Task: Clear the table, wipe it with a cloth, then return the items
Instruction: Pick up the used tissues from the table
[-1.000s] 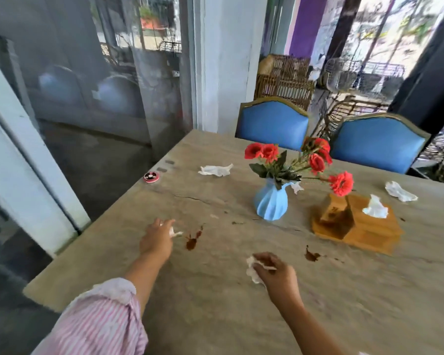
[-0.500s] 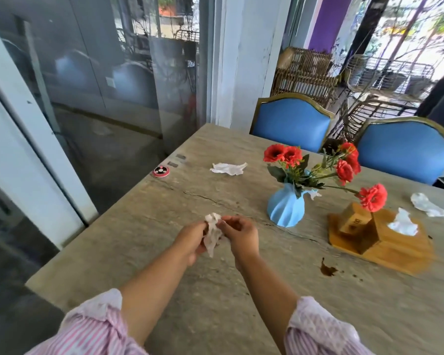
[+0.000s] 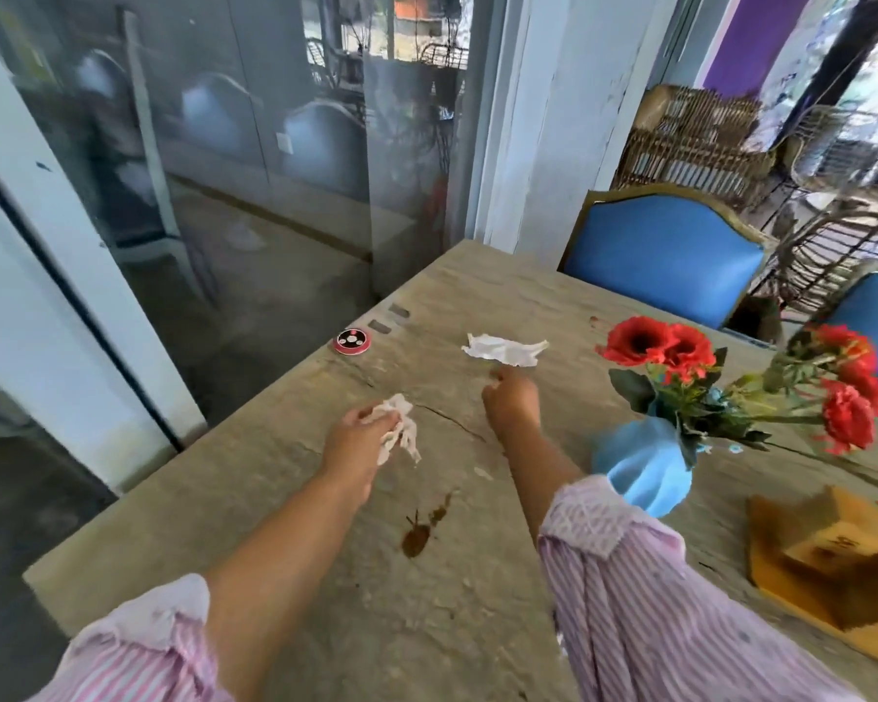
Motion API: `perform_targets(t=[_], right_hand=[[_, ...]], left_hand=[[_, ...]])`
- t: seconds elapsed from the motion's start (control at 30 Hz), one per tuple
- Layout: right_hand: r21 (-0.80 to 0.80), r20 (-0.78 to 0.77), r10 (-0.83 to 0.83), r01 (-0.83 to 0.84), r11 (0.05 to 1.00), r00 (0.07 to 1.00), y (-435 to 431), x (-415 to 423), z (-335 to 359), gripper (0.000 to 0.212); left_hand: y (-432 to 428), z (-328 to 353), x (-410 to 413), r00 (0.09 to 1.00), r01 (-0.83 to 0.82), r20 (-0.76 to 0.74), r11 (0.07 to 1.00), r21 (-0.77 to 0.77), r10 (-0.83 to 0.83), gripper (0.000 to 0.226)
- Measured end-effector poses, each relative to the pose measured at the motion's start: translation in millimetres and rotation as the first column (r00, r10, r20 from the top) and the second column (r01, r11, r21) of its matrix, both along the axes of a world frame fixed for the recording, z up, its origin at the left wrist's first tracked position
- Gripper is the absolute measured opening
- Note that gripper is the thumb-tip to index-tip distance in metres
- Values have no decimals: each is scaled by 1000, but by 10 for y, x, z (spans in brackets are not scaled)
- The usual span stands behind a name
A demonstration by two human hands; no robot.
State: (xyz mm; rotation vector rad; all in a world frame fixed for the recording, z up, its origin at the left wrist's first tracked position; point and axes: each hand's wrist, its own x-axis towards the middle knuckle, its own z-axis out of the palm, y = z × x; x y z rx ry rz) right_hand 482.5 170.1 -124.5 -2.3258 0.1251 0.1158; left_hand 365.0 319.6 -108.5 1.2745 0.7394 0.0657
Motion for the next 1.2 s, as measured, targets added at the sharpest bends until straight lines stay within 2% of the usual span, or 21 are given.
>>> perform_targets(t=[0.07,0.13,0.23,0.33,0.43,0.53,0.6,0.63,0.7,0.8,0.87,0.93,1.07,1.13,1.2], right_hand=[[-178,55,67,-57,982,996,54,343,-82,46],[-337,49,159,-134,932,986,98,595,-145,56],[-442,-36,182,-179,879,983,157,858,-305,50],[-470,34,148,-115,875,988,180,919,-366,37],[-303,102,140,-103,947,985,183,772,-296,31],[10,172,31,-33,999,985,209,410,-100,20],[210,198,-44,2,978,979,234,3,130,16],[290,180,-81,26,957,980,239,-194,249,24],[436,118,-128,64,898,985,179,-620,474,36],[610,39,-112,66,790,993,56,-1211,746,23],[658,-17,-84,75,749,996,-20,-1561,827,18],[624,-20,-93,85,777,996,-95,-1847,840,20],[557,-61,-101,117,822,993,-269,-2267,747,26],[516,-76,-101,126,847,992,-360,-2463,695,38],[477,-108,-113,151,866,988,-488,-2631,628,57]], left_hand=[[35,-107,135,999,-35,22,999,11,34,20],[60,-192,218,997,-75,19,996,44,74,24],[81,-300,251,990,-140,32,990,0,140,23],[83,-311,238,987,-160,23,987,-21,160,19],[69,-316,211,986,-163,13,987,-13,163,17],[21,-220,135,989,-148,21,989,15,148,12],[-12,-106,49,993,-119,17,993,8,119,4],[-27,-52,5,995,-97,10,995,12,97,9],[-88,97,-128,1000,-29,-4,999,-14,29,3],[-243,284,-388,998,49,39,989,-141,-44,18],[-389,412,-616,993,110,62,967,-229,-98,14],[-528,532,-844,989,151,50,942,-300,-143,12],[-712,677,-1207,969,241,44,879,-412,-244,25],[-785,738,-1361,950,300,56,851,-430,-306,35],[-877,770,-1506,928,352,15,865,-358,-371,33]])
